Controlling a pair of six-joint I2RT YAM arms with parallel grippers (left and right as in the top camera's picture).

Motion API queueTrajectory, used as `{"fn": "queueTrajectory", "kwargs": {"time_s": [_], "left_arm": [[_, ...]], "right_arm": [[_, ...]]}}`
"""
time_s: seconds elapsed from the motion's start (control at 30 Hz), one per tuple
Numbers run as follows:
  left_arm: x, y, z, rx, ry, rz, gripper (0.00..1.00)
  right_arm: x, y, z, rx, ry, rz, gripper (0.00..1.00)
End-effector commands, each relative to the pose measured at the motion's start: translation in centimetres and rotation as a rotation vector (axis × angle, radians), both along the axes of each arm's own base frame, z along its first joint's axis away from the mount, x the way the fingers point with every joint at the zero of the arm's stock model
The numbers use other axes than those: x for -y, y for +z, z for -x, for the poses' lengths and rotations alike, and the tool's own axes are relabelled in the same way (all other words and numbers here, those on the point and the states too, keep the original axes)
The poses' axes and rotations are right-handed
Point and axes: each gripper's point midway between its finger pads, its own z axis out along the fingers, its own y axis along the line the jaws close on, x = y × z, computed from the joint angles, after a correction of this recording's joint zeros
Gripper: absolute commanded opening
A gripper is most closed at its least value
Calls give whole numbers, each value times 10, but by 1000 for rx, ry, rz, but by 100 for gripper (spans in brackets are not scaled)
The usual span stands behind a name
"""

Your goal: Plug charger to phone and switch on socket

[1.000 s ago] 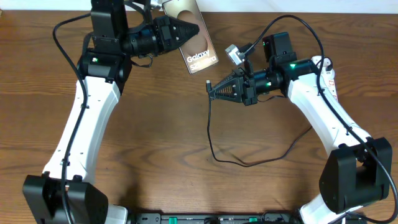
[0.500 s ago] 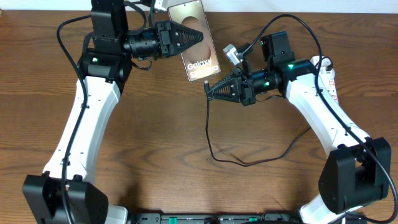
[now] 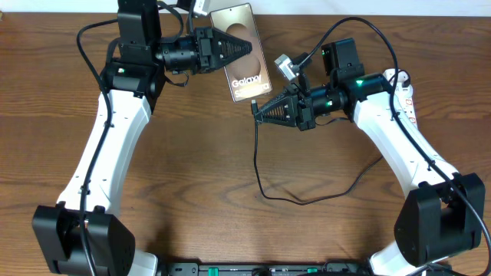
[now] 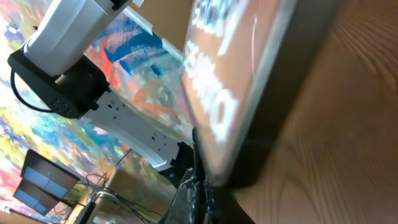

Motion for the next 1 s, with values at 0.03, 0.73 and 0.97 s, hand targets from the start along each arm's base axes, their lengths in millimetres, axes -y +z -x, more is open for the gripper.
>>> {"fn": "queueTrajectory", "kwargs": {"time_s": [0.03, 0.73, 0.97], "left_arm": [[1, 14, 12, 33, -68, 31, 7], [0, 12, 6, 99, -41, 5, 7], [-1, 12, 5, 122, -37, -2, 7]], "right_arm": [[0, 13, 8, 8, 19, -28, 1], [0, 13, 8, -8, 19, -24, 1], [0, 13, 8, -8, 19, -24, 1]]}}
